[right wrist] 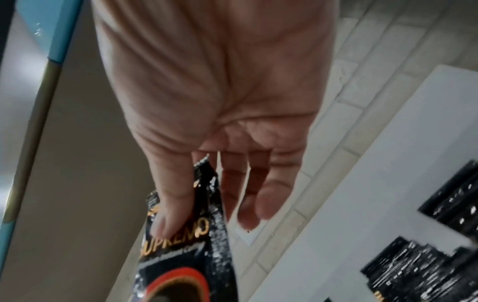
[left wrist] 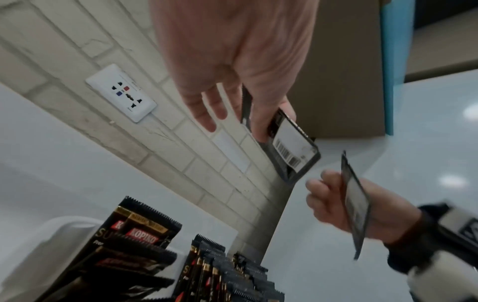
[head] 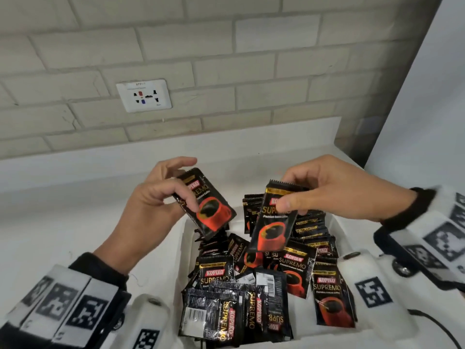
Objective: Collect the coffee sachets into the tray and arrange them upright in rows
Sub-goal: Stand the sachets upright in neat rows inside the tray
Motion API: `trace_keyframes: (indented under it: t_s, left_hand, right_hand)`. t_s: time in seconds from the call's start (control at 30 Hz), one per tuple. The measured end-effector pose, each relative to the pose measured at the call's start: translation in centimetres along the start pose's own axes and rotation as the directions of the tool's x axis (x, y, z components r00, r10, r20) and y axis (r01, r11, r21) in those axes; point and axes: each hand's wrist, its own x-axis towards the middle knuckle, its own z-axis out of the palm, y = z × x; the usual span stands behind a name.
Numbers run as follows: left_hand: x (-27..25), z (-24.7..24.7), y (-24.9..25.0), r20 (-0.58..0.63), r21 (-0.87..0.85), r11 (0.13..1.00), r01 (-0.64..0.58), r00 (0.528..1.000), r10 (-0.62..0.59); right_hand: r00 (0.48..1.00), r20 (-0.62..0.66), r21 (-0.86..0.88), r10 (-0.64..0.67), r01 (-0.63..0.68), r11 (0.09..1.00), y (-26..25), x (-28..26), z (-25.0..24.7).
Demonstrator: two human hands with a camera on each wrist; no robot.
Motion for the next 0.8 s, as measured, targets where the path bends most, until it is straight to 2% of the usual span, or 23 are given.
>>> trace_keyframes:
  t_s: [0.07, 0.2, 0.27, 0.37, 0.43, 0.53, 0.6, 0.67, 0.7, 0.73, 0.8]
  left_hand:
    - [-0.1, 0.2, -0.5, 0.023, 0.081, 0.995, -0.052, 0.998, 0.05]
    - [0.3, 0.8, 0.0, 0.137, 0.2, 0.963, -0.183, 0.978, 0.157]
    - [0.6, 1.1, 0.7, 0.21, 0.235, 0.948, -0.216, 0.963, 0.167]
    - [1.0, 1.2, 1.4, 0.275, 0.238, 0.948, -0.21, 0.951, 0.142]
    - [1.1, 1.2, 1.8, 0.251, 0.166, 0.975, -0.148, 0.962, 0.104]
    - [1.4, 1.0, 1.8, 0.01, -0.097, 0.995, 0.03, 1.0, -0.029]
    - [1.5, 1.1, 1.8, -0.096, -0.276, 0.951, 0.138, 0.981, -0.17]
    - [1.2, 1.7, 1.9, -0.016, -0.333, 0.893, 0.303, 0.945, -0.326]
    - [0.9, 2.1, 2.0, 0.047, -0.294, 0.879, 0.376, 0.924, -0.38]
    - [0.6, 2.7, 2.1, 0.098, -0.24, 0.875, 0.421, 0.907, -0.41]
    - [0.3, 3.7, 1.9, 0.118, -0.161, 0.885, 0.436, 0.899, -0.422]
  right_hand:
    - [0.999, -0.006, 0.008, -0.033, 0.033, 0.999, -0.5, 0.6, 0.4]
    - [0.996, 0.069, -0.056, -0.059, 0.063, 0.996, -1.5, 2.6, 1.6]
    - [0.993, 0.087, -0.047, -0.08, 0.084, 0.995, -1.8, 3.6, 2.0]
    - [0.99, 0.126, 0.077, -0.059, 0.05, 0.996, -2.1, 4.5, 2.6]
    - [0.992, 0.116, 0.139, -0.04, 0.024, 0.99, -1.9, 4.7, 2.8]
    - [1.0, -0.016, 0.186, -0.019, 0.021, 0.982, -1.5, 4.9, 2.8]
    - [0.99, -0.138, 0.226, 0.011, 0.021, 0.974, -1.0, 5.1, 2.7]
    - [0.975, -0.223, 0.251, 0.029, 0.029, 0.967, -0.6, 5.3, 2.9]
    - [0.969, -0.243, 0.259, 0.034, 0.031, 0.965, -0.5, 5.4, 3.0]
    - [0.967, -0.253, 0.267, 0.037, 0.033, 0.963, -0.4, 5.4, 3.2]
    - [0.968, -0.247, 0.258, 0.041, 0.025, 0.966, -0.3, 5.4, 3.6]
